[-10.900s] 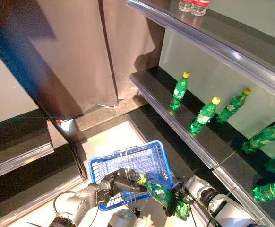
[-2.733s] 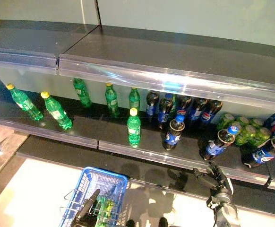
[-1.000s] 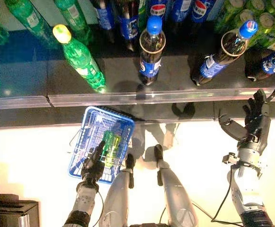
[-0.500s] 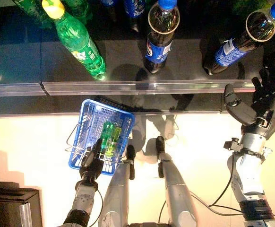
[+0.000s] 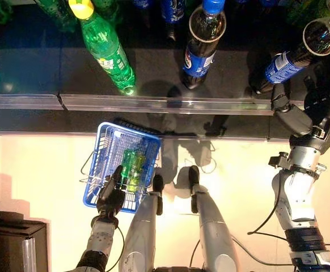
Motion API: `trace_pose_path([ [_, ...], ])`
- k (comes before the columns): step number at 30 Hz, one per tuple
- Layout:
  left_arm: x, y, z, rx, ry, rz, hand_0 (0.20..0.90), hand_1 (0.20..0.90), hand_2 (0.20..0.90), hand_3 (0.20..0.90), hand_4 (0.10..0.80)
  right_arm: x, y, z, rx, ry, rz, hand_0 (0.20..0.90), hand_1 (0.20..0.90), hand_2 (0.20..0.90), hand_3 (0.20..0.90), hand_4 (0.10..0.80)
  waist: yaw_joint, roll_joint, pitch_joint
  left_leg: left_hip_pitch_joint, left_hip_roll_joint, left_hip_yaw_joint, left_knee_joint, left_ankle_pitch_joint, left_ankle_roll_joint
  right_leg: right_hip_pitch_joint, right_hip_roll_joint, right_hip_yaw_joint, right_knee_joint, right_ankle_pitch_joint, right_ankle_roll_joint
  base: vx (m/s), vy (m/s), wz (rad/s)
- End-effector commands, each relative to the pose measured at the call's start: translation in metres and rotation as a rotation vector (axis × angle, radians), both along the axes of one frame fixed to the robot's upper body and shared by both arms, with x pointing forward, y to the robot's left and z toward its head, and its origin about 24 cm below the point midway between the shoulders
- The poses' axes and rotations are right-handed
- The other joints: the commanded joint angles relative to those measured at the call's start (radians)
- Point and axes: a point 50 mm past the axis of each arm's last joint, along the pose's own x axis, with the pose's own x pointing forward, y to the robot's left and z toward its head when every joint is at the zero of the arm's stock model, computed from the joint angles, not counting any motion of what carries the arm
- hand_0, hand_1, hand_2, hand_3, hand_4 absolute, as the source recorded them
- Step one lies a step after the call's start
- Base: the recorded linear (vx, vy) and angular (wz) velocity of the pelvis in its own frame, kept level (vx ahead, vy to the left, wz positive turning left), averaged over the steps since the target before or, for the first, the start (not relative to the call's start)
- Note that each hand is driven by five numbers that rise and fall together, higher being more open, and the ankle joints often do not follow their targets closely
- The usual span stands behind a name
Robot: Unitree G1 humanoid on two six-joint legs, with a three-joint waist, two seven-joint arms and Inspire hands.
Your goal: Pick up the drink and place into the basket.
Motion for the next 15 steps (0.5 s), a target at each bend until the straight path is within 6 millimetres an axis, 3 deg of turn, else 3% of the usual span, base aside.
trace_pose_path([
  [1, -0.004, 0.049, 0.033, 0.122, -0.208, 0.096, 0.3, 0.3, 0.3, 0.2, 0.1, -0.015, -0.009, 0.052, -0.068, -0.25, -0.029, 0.9, 0.9, 0.9, 0.9, 0.8, 0.016, 0.031, -0.014, 0.001, -0.089, -0.072, -0.009, -0.028, 0.054, 0.105, 0.028, -0.102, 0.008, -0.112, -0.003, 0.006, -0.009, 0.04],
  [15, 0.006, 0.05, 0.037, 0.127, -0.194, 0.058, 0.3, 0.3, 0.3, 0.2, 0.1, 0.009, -0.028, 0.078, 0.062, -0.252, -0.03, 0.9, 0.9, 0.9, 0.9, 0.8, 0.05, 0.044, -0.014, 0.015, -0.093, -0.09, -0.026, -0.017, 0.046, 0.118, 0.026, -0.119, 0.009, -0.124, -0.007, 0.011, -0.014, 0.04],
])
